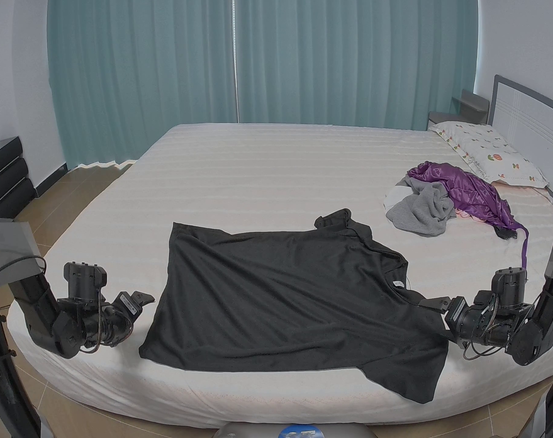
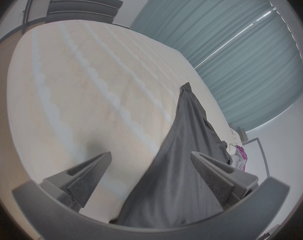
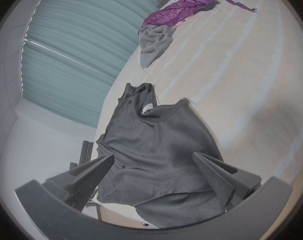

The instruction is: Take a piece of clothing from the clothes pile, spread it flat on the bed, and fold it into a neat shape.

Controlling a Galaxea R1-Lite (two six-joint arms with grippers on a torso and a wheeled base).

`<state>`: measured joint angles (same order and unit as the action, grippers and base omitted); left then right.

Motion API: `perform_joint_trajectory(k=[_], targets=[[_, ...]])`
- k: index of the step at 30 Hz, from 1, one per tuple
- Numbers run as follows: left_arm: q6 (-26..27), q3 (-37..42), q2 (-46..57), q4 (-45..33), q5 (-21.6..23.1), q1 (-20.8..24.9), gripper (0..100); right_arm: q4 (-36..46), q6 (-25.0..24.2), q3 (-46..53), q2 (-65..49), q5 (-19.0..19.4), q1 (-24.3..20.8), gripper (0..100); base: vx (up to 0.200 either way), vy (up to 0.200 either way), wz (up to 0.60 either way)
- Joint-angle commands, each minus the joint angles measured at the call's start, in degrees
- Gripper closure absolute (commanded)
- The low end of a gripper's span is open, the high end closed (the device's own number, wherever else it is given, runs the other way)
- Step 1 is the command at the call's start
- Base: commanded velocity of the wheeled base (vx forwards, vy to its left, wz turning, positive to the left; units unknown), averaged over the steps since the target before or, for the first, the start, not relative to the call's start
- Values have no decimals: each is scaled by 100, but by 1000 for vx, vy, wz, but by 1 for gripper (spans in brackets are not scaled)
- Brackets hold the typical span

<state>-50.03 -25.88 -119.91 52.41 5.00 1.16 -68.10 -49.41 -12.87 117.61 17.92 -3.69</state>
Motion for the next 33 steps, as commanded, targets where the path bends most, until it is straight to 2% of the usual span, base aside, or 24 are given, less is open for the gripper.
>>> perform_joint_trajectory(k=[1, 5, 25, 26, 33], targets=[[-200, 786, 389, 296, 28, 306, 0, -2, 1, 66, 16, 1, -9, 0, 0, 0, 0], [-191, 1032, 328, 296, -25, 464, 0, -2, 10, 101, 16, 1, -9, 0, 0, 0, 0], [-147, 1050, 99, 305, -201, 491, 0, -2, 19, 145, 25, 10, -9, 0, 0, 0, 0], [-156, 1059, 99, 305, -201, 517, 100, -2, 19, 145, 25, 10, -9, 0, 0, 0, 0], [-156, 1243, 108, 305, -350, 552, 100, -11, 19, 145, 25, 10, -9, 0, 0, 0, 0]])
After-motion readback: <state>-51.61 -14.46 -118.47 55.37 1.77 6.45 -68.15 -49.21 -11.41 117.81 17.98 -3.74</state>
